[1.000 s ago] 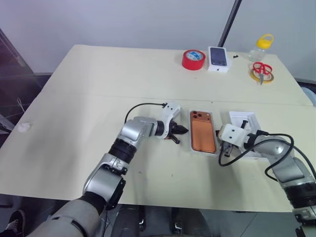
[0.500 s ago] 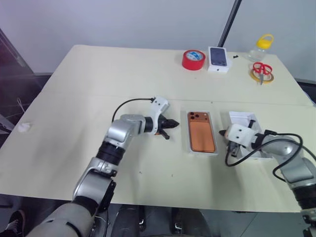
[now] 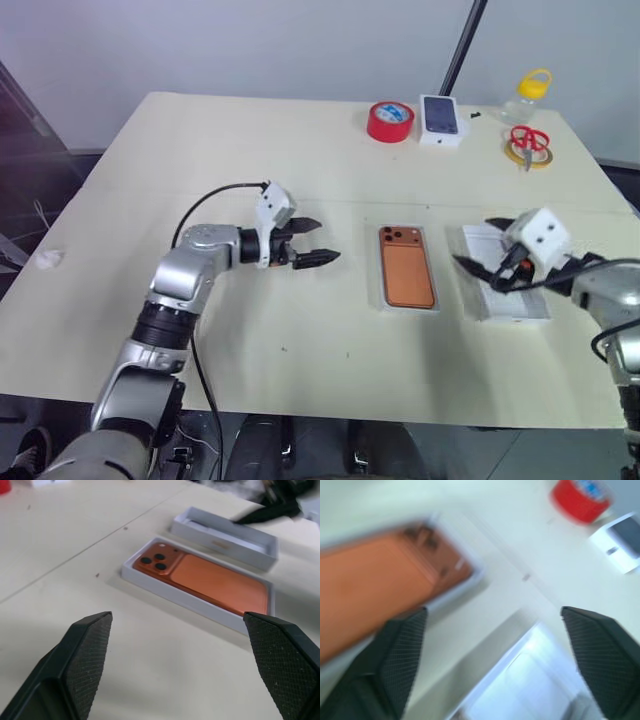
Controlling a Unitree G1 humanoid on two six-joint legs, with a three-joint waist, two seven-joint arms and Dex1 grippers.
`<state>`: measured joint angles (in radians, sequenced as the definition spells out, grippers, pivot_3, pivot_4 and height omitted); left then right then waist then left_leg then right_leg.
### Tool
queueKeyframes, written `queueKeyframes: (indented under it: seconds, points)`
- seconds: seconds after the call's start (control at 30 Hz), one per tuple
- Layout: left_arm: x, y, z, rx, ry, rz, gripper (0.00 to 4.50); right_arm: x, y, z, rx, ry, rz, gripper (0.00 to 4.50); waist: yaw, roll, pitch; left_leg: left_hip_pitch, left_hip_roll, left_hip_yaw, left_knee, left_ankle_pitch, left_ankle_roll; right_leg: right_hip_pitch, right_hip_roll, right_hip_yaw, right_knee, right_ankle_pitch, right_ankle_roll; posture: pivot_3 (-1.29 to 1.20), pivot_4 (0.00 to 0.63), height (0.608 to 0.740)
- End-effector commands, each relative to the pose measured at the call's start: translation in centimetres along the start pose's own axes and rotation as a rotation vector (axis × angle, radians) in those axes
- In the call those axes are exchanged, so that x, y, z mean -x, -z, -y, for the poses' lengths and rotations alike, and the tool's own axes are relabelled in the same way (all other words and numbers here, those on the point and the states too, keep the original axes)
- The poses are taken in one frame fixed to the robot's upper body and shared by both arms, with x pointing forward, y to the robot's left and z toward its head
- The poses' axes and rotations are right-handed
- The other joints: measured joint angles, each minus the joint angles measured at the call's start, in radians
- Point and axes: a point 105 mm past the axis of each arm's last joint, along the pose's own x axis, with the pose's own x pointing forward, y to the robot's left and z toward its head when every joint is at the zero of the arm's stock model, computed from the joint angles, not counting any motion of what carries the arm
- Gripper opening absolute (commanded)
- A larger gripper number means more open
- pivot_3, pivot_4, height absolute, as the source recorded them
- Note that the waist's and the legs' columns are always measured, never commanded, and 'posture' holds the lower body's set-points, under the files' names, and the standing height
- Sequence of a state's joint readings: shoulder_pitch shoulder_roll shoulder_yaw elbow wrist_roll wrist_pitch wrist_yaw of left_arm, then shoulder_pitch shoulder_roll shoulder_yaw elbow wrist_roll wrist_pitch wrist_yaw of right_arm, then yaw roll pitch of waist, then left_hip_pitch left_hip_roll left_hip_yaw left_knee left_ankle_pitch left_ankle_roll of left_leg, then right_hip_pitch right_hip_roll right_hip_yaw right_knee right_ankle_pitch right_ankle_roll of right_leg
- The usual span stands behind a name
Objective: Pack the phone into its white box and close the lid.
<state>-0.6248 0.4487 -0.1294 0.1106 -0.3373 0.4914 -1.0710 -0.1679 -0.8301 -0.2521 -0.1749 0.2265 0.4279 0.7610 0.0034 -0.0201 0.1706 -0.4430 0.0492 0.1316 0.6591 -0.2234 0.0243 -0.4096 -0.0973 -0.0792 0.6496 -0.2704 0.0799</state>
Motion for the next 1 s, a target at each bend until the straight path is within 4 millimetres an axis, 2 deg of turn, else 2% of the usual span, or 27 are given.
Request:
queueKeyframes:
  seconds: [0.03, 0.17, 0.23, 0.43, 0.7, 0.9, 1.0]
  points:
    - [1.6, -0.5, 0.7, -0.176, 0.04, 0.028, 4.5, 0.6, 0.7, 0.2, -0.095, 0.055, -0.064, 4.45, 0.003, 0.0, 0.0, 0.0, 0.0, 0.0, 0.0, 0.0, 0.0, 0.0, 0.0, 0.0, 0.0, -0.001, -0.002, 0.0, 0.15, 0.733]
    - [3.0, -0.1, 1.4, -0.222, 0.088, 0.052, 4.5, 0.8, 1.2, -1.4, -0.283, 0.018, -0.131, 4.45, 0.006, 0.001, 0.0, -0.001, -0.001, 0.0, 0.0, -0.001, 0.001, -0.001, -0.002, 0.001, -0.001, -0.002, -0.005, 0.0, 0.15, 0.733]
    - [3.6, -0.1, 1.4, -0.248, 0.097, 0.068, 4.5, 1.0, 2.2, -2.6, -0.326, -0.001, -0.223, 4.45, 0.007, 0.001, 0.0, -0.001, -0.001, 0.0, 0.0, -0.001, 0.002, -0.001, -0.002, 0.001, -0.001, -0.002, -0.005, 0.0, 0.15, 0.733]
    - [4.7, 0.0, 1.7, -0.24, 0.139, 0.125, 4.5, 1.3, 3.6, -1.9, -0.454, 0.068, -0.354, 4.45, 0.002, 0.002, 0.0, -0.001, -0.001, 0.0, -0.001, -0.002, 0.003, -0.001, -0.002, 0.002, -0.001, -0.002, -0.005, 0.0, 0.15, 0.733]
    - [4.7, 1.0, 2.2, -0.288, 0.144, 0.111, 4.5, 0.7, 2.8, -2.6, -0.57, 0.001, -0.481, 4.45, -0.012, 0.003, -0.001, -0.002, -0.001, 0.0, -0.001, -0.002, 0.003, -0.002, -0.001, 0.0, -0.001, -0.002, -0.005, 0.0, 0.15, 0.733]
    - [4.4, 1.4, 3.3, -0.279, 0.128, 0.126, 4.5, 0.1, 1.9, -2.6, -0.572, -0.01, -0.526, 4.45, -0.017, 0.004, 0.0, -0.002, -0.001, 0.0, -0.001, -0.002, 0.004, -0.002, -0.001, 0.0, -0.001, -0.001, -0.004, 0.0, 0.15, 0.733]
    - [4.3, 1.7, 3.7, -0.275, 0.115, 0.126, 4.5, -0.1, 2.2, -2.6, -0.559, -0.011, -0.547, 4.45, -0.018, 0.004, 0.0, -0.002, 0.0, 0.0, -0.001, -0.002, 0.004, -0.003, -0.001, 0.001, -0.001, -0.001, -0.004, 0.0, 0.15, 0.733]
